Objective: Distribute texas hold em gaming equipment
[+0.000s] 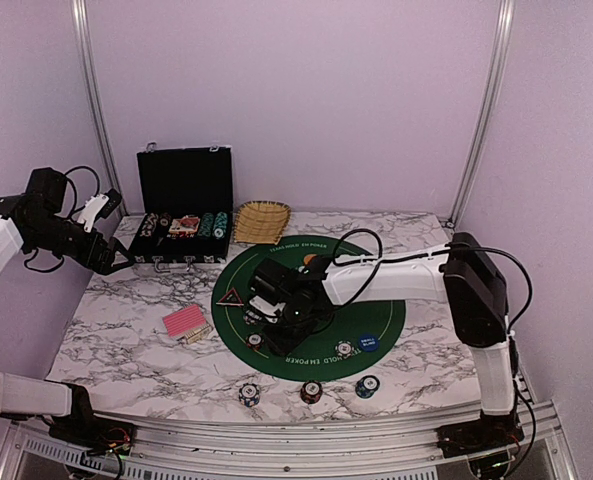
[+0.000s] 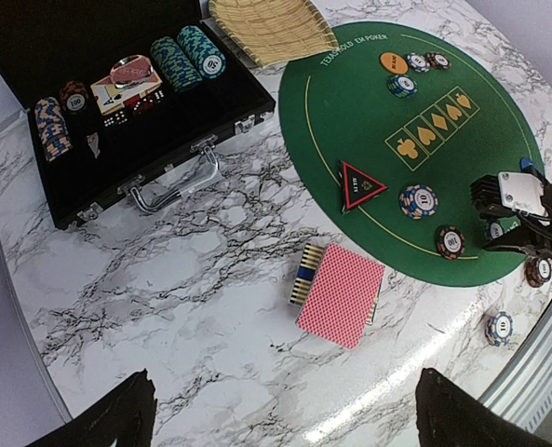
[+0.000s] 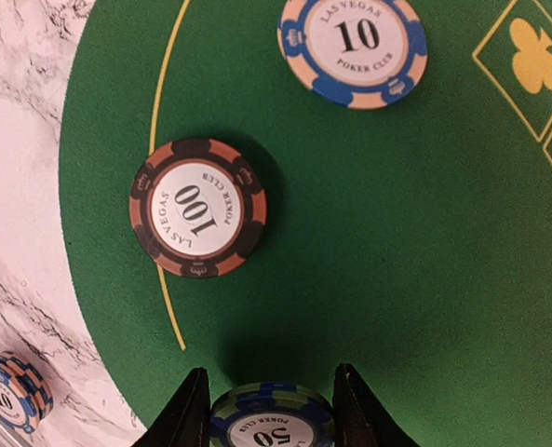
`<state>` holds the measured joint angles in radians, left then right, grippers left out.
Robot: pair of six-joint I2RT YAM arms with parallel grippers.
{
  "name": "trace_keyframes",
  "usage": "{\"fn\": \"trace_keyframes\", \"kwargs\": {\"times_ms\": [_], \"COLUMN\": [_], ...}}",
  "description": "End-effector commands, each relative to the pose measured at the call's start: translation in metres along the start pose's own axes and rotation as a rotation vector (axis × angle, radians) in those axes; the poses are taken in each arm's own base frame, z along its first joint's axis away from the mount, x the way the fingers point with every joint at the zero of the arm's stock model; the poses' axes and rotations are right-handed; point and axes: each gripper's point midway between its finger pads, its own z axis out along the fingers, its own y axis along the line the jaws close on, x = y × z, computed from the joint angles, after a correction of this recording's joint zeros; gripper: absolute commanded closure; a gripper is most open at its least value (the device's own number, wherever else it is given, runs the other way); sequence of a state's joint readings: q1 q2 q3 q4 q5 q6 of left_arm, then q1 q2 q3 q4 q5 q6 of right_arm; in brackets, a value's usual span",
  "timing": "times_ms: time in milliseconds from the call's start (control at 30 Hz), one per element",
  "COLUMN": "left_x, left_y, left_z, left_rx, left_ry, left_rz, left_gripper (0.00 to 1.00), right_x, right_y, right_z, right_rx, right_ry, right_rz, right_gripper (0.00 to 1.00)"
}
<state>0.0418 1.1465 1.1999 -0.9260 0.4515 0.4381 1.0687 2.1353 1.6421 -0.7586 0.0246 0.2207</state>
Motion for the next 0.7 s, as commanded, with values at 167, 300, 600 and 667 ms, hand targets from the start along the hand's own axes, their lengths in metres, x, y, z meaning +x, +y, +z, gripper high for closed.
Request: {"fn": "trace_keyframes", "kwargs": {"times_ms": [167,300,600,667], "left_x": [-0.0045,-0.0050,-0.0052,-0.0051], "left_y": [-0.0044,-0.0042,-0.0045,-0.0048], "left_z": [-0.0087,-0.0090,-0.0087,-0.0088], "left_rx": [0.002,0.001,0.003,0.004], "left_ry": [-0.011,-0.011,-0.012,-0.012], "left_rz": [0.017,0.017,0.016,0.016], "left_gripper": [0.01,0.01,0.01,0.01], "right_x": [-0.0105,-0.0076,-0.0080,-0.0092], "right_y": [0.0134,0.0129,0.0084,0.0062], "right_z": [0.0076,0.0112,0.0098,0.0085], "right_rx": [-0.070,-0.070,-0.058,-0.056], "right_ry": [-0.024,-0.016,-0.017,-0.020], "right_rz": [-0.032,-0.031,-0.032,-0.029], "right_gripper": [0.68,0.65,0.40,0.38]}}
